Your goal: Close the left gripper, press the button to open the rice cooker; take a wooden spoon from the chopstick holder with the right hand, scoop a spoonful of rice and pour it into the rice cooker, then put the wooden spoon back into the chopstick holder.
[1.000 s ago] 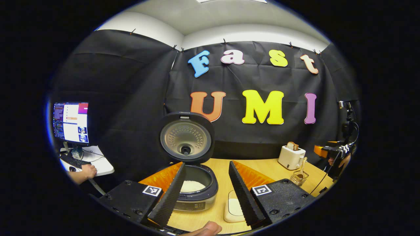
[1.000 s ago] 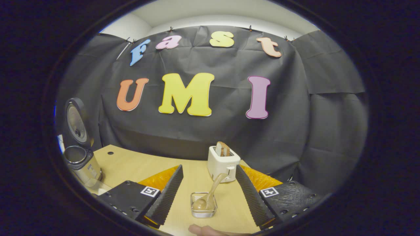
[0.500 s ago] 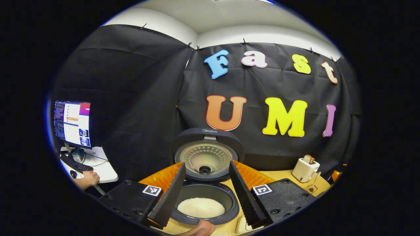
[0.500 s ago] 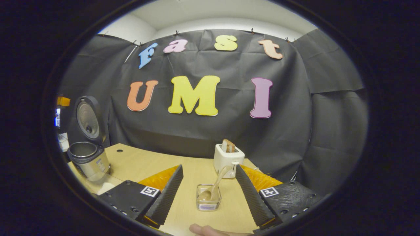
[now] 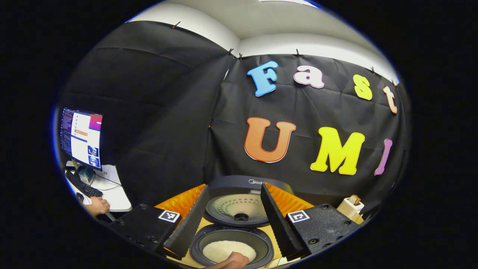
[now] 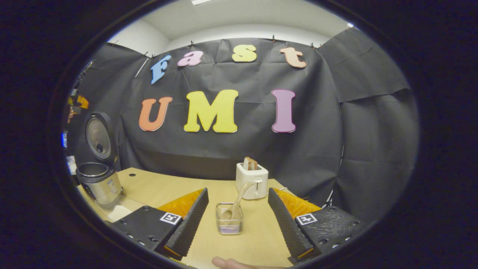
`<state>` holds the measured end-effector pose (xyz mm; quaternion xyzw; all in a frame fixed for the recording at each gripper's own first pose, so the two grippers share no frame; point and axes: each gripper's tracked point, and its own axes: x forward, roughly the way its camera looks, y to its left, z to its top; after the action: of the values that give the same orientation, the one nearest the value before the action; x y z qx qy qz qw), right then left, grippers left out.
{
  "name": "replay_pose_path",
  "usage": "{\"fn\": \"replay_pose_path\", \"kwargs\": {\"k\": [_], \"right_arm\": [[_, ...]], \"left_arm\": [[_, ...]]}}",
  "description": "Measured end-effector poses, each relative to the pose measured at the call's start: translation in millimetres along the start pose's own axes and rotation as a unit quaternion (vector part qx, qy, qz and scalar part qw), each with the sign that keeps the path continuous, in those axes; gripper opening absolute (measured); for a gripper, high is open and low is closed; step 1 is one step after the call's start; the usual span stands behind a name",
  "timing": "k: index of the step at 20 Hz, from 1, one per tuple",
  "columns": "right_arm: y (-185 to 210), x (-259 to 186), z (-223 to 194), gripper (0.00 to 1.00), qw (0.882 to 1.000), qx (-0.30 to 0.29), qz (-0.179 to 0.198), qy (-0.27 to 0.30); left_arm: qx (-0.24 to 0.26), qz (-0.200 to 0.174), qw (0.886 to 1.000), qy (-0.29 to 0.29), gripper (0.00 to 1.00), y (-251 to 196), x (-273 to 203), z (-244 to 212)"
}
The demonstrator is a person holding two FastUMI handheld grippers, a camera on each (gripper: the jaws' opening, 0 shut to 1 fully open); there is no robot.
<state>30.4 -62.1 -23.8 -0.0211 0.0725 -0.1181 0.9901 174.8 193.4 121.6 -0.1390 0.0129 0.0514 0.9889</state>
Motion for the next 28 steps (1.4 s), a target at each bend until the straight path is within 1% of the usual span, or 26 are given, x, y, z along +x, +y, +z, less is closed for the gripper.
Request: {"fn": "replay_pose_path", "kwargs": {"k": [2, 3, 4, 7, 9, 11, 12, 14, 16, 18, 19, 20, 22, 24, 25, 27, 28], "right_arm": [[4.0, 3.1, -4.5, 0.96, 1.0, 0.007, 0.014, 0.002], [3.8, 4.9, -8.1, 0.95, 1.0, 0.006, 0.014, 0.004], [3.6, 7.4, -13.4, 0.96, 1.0, 0.003, 0.015, 0.006], [6.1, 14.0, -31.4, 0.95, 1.0, 0.011, 0.018, 0.021], [6.1, 17.4, -40.4, 0.95, 0.999, 0.026, 0.023, 0.035], [7.0, 20.3, -45.7, 0.96, 0.998, 0.038, 0.028, 0.043], [7.4, 20.1, -45.7, 0.95, 0.998, 0.04, 0.031, 0.041], [10.5, 16.5, -44.7, 0.95, 0.998, 0.043, 0.043, 0.034], [12.2, 11.4, -42.9, 0.93, 0.997, 0.048, 0.05, 0.025], [15.9, 8.2, -43.2, 0.93, 0.997, 0.046, 0.058, 0.022], [17.3, 6.3, -44.2, 0.95, 0.997, 0.045, 0.063, 0.022], [18.2, 5.2, -46.0, 0.95, 0.996, 0.047, 0.065, 0.023], [20.3, 3.5, -51.8, 0.95, 0.996, 0.053, 0.07, 0.033], [24.1, 1.5, -51.0, 0.95, 0.995, 0.056, 0.08, 0.036], [24.2, 1.0, -49.9, 0.93, 0.994, 0.058, 0.081, 0.034], [24.5, 2.3, -51.5, 0.95, 0.994, 0.062, 0.082, 0.033], [26.4, 3.2, -54.8, 0.93, 0.993, 0.065, 0.086, 0.038]], "left_arm": [[-0.005, -0.008, 1.0, 0.002, 0.89, -6.6, 17.2, 3.3], [-0.014, -0.021, 1.0, 0.002, 0.89, -15.4, 27.7, 4.7], [-0.023, -0.024, 0.999, 0.001, 0.89, -20.3, 37.3, 6.0], [-0.033, -0.015, 0.999, -0.017, 0.89, -17.1, 60.3, 9.8], [-0.028, -0.002, 0.999, -0.035, 0.89, -10.8, 71.2, 16.1], [-0.031, -0.007, 0.999, -0.038, 0.89, -15.0, 78.4, 12.5], [-0.03, -0.01, 0.999, -0.032, 0.89, -16.5, 81.9, 9.1], [-0.018, -0.009, 0.999, -0.039, 0.89, -13.7, 83.9, 10.4], [-0.006, -0.016, 0.998, -0.057, 0.89, -16.7, 85.1, 22.0], [0.004, -0.019, 0.997, -0.079, 0.89, -17.5, 87.3, 34.0], [0.006, -0.023, 0.996, -0.083, 0.88, -20.4, 88.8, 35.8], [0.009, -0.022, 0.996, -0.081, 0.88, -21.3, 90.5, 34.7], [0.016, -0.006, 0.997, -0.081, 0.89, -17.3, 93.7, 33.6], [0.024, -0.003, 0.998, -0.065, 0.88, -20.9, 94.8, 23.5], [0.036, -0.005, 0.998, -0.059, 0.89, -23.9, 97.9, 19.7], [0.064, 0.004, 0.997, -0.05, 0.89, -28.1, 106.0, 11.3], [0.07, 0.002, 0.997, -0.044, 0.89, -32.7, 110.4, 6.6]]}}
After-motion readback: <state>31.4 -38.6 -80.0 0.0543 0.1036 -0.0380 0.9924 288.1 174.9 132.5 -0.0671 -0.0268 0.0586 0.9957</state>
